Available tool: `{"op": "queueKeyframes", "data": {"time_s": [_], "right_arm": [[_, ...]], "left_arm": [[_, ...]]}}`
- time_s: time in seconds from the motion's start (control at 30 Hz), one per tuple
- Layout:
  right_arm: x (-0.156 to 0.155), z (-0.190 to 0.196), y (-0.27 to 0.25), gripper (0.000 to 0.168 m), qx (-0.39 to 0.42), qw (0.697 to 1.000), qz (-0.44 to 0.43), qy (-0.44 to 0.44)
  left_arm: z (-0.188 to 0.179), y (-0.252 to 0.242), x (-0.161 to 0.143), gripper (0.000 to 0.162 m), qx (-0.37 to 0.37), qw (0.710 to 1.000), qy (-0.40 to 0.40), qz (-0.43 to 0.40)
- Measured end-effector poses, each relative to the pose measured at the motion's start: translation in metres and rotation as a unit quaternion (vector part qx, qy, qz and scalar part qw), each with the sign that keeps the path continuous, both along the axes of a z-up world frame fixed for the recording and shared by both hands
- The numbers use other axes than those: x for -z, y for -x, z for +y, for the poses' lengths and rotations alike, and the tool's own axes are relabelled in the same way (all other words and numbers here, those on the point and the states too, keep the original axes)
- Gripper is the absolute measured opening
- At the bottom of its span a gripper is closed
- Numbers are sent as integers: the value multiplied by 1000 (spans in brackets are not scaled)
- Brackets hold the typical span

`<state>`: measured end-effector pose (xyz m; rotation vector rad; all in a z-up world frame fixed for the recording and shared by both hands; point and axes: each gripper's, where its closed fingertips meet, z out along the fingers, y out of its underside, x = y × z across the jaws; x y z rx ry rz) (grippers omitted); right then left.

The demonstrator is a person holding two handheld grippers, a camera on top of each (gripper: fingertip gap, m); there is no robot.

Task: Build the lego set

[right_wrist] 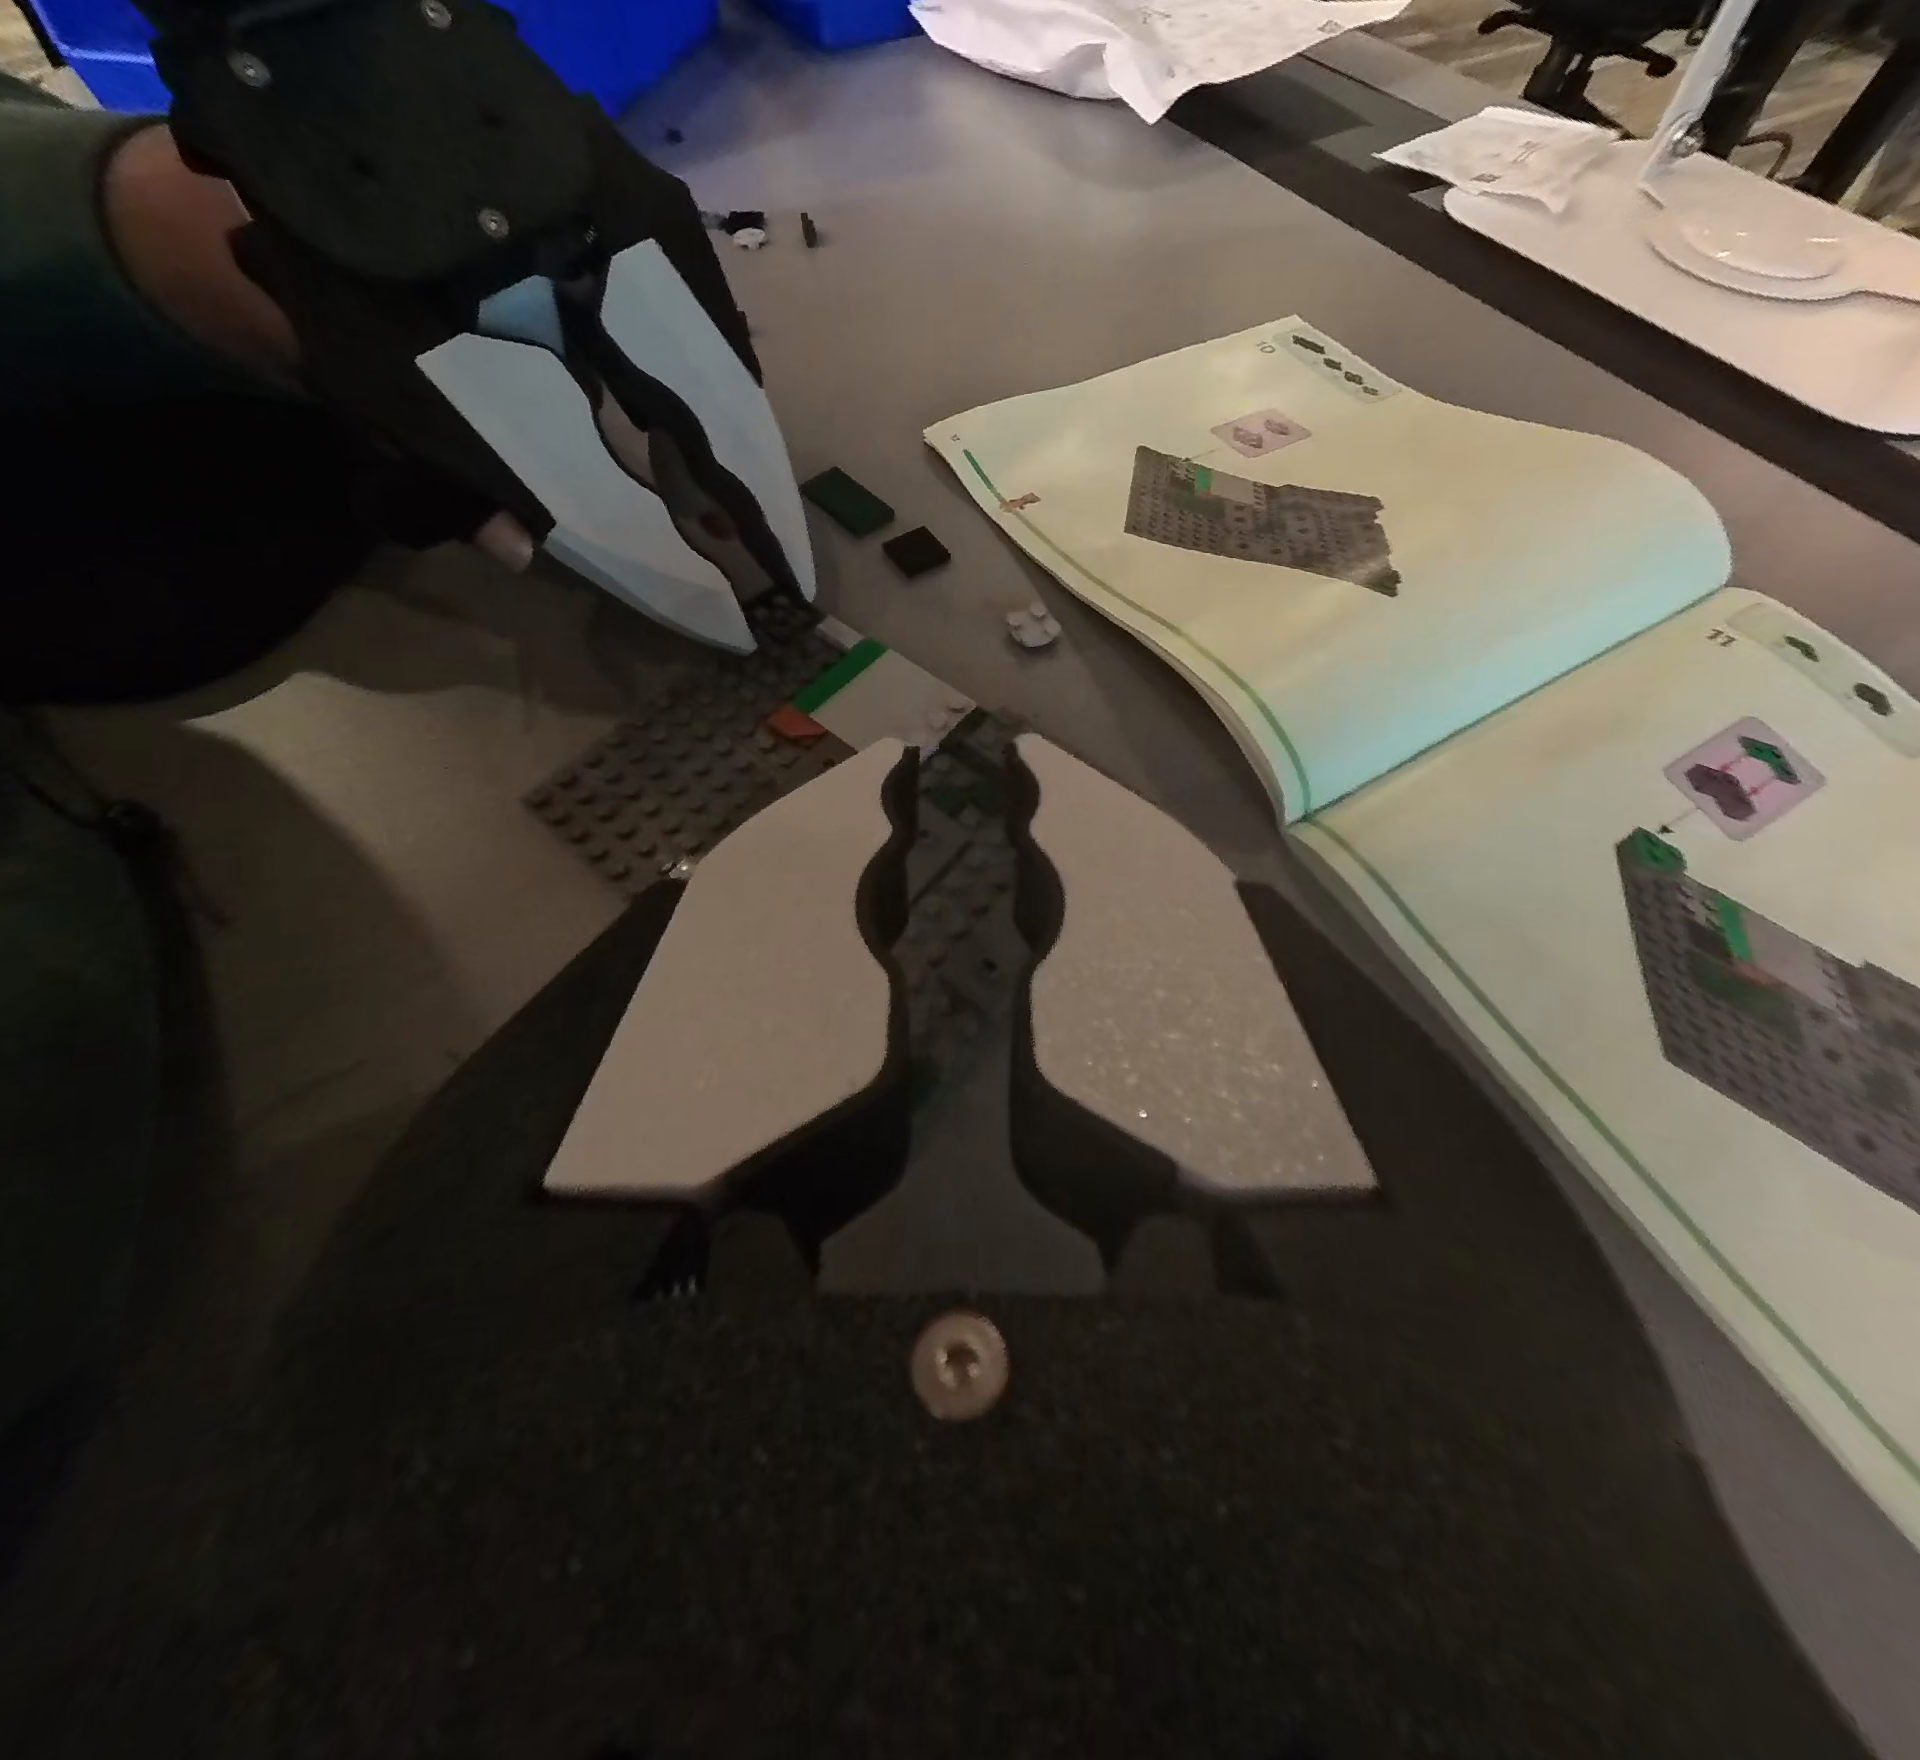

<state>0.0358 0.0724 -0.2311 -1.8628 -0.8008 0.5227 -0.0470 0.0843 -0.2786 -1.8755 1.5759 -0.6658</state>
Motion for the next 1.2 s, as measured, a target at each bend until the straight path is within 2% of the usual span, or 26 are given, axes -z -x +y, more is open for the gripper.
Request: {"op": "queueKeyframes", "data": {"time_s": [0.83,1.2], "right_arm": [[9,4,0,11,-9,1000,-14,1],[7,1,-1,10,-13,1000,-16,-4]], "left_arm": [[2,-4,3,17,2,1000,14,-2],[3,-8,3,18,9,1000,-3,13]]}}
